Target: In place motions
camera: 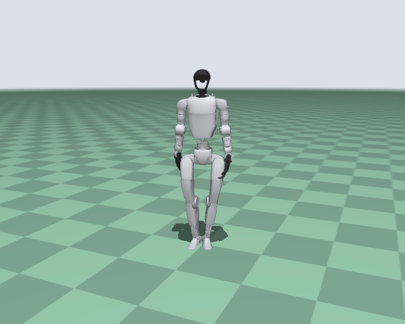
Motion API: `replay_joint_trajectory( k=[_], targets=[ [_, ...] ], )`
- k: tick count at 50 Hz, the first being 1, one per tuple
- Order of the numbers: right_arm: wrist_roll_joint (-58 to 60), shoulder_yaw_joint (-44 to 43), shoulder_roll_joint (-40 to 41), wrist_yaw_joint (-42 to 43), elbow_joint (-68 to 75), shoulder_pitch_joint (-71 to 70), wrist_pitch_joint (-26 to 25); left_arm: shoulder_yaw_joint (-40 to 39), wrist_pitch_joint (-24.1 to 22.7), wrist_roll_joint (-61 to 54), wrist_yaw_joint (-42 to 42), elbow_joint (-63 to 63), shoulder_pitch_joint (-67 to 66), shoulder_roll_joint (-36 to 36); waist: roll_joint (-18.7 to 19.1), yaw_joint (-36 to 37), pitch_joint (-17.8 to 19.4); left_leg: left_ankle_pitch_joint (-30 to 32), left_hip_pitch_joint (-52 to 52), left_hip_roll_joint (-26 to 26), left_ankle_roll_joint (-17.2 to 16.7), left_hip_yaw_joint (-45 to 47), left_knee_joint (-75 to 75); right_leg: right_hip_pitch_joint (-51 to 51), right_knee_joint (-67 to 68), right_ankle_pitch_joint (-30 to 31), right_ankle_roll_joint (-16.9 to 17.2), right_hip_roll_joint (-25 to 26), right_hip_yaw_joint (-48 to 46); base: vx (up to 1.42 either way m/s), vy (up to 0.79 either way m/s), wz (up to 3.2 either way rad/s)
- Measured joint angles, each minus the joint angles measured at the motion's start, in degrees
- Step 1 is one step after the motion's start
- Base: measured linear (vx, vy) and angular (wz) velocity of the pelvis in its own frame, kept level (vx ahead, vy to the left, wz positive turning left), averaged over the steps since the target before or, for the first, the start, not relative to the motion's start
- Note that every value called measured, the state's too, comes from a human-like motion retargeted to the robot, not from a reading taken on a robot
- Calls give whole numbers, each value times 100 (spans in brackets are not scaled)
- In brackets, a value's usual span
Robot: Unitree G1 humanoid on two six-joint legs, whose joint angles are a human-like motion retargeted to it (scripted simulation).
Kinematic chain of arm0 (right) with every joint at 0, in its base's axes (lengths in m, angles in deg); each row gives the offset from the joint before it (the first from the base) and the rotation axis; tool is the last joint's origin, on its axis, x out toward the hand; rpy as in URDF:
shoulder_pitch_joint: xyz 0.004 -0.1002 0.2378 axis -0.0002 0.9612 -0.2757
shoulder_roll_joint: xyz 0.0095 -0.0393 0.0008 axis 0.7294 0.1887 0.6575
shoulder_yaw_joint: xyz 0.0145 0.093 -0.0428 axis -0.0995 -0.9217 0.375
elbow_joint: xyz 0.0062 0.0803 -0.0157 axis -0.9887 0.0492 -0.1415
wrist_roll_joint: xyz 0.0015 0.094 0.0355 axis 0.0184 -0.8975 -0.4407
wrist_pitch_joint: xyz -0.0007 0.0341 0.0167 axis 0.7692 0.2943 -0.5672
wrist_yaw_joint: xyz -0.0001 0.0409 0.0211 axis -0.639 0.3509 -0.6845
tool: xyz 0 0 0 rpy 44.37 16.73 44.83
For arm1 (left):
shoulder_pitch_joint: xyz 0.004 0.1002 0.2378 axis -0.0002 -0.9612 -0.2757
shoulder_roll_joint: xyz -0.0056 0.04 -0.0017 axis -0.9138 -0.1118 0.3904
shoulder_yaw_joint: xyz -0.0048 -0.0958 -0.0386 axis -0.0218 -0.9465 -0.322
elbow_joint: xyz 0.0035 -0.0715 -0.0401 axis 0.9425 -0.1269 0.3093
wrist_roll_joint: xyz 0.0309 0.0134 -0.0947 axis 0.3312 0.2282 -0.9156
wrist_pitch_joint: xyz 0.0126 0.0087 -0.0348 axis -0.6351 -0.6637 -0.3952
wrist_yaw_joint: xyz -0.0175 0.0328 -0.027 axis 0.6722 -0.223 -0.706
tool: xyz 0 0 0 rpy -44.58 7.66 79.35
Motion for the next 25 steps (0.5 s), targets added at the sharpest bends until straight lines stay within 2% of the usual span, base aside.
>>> replay_joint_trajectory(
  k=[3, 8, 12, 20, 25],
  targets=[
    [299, 42, 0, 5, -265, -59, 137, 14, 165, -20, 71, -242, -2, 38, -3, -246, -47, -21, -29, 20, -80, -208, 35, -24, 7, 6, 102, -157, -302, -2, -1, 86],
    [330, 93, 74, -135, -681, -260, 346, 3, 121, -221, -41, -364, -9, 22, 31, -599, -40, -83, -4, 56, -115, -288, 40, -123, 52, 79, 144, -218, -476, -6, -5, 18],
    [114, 144, 215, -434, -1002, -452, 549, 63, 115, -229, -57, -487, 78, -88, 54, -369, -1, -183, -33, 220, -114, 406, 77, -342, 166, 228, 177, -99, 187, -8, -9, -163],
    [102, 317, 442, -961, -1468, -549, 898, 459, 104, 16, -79, -820, 207, -365, 165, -914, -20, -520, 65, 573, -271, 1419, 176, -744, 290, 550, 407, 98, 944, -11, -12, -141],
    [319, 347, 358, -729, -1361, -585, 845, 483, 107, 67, -134, -993, 283, -403, 258, -1254, 0, -772, 212, 808, -423, 2502, 277, -993, 370, 739, 620, 273, 1503, -16, -6, -192]
  ],
)
